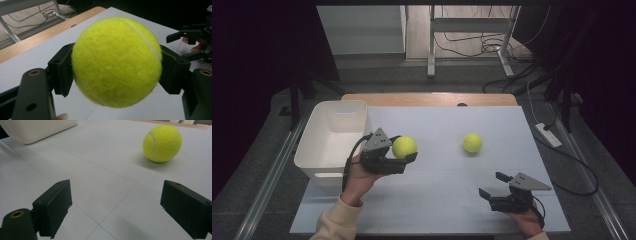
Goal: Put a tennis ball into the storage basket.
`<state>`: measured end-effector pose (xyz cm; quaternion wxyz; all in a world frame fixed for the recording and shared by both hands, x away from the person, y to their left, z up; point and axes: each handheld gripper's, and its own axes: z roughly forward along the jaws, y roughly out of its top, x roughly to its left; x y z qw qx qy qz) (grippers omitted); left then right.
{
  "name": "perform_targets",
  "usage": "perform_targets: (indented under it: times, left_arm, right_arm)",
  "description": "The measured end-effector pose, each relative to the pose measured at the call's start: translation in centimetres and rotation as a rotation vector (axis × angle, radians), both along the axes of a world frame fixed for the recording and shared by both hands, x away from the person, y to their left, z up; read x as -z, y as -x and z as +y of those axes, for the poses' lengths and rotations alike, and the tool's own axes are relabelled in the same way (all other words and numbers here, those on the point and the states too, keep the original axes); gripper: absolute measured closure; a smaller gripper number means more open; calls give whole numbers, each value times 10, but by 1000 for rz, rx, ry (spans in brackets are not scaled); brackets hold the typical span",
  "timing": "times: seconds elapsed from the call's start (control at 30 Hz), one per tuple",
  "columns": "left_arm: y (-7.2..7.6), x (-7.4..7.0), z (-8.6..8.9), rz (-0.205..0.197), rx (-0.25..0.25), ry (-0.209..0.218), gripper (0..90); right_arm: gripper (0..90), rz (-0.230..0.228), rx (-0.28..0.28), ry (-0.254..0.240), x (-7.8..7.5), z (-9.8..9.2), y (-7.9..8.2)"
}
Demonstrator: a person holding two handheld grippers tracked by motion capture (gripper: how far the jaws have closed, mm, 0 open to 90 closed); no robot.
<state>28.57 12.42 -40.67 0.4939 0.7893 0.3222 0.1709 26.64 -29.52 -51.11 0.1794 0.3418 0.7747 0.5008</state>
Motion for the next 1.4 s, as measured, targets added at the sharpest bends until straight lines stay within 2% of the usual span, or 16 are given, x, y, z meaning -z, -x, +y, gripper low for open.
perform_targets:
  times: [0.17,0.67,1.4]
  left_arm:
    - [2,-4,5,-15,-10,20,264]
    - [9,-14,15,-53,-33,37,264]
    - [15,-25,38,-110,-94,91,264]
  right_arm:
    - [103,-1,2,-3,0,0,0]
    - [103,-2,1,-1,0,0,0]
    - [103,-3,3,-2,0,0,0]
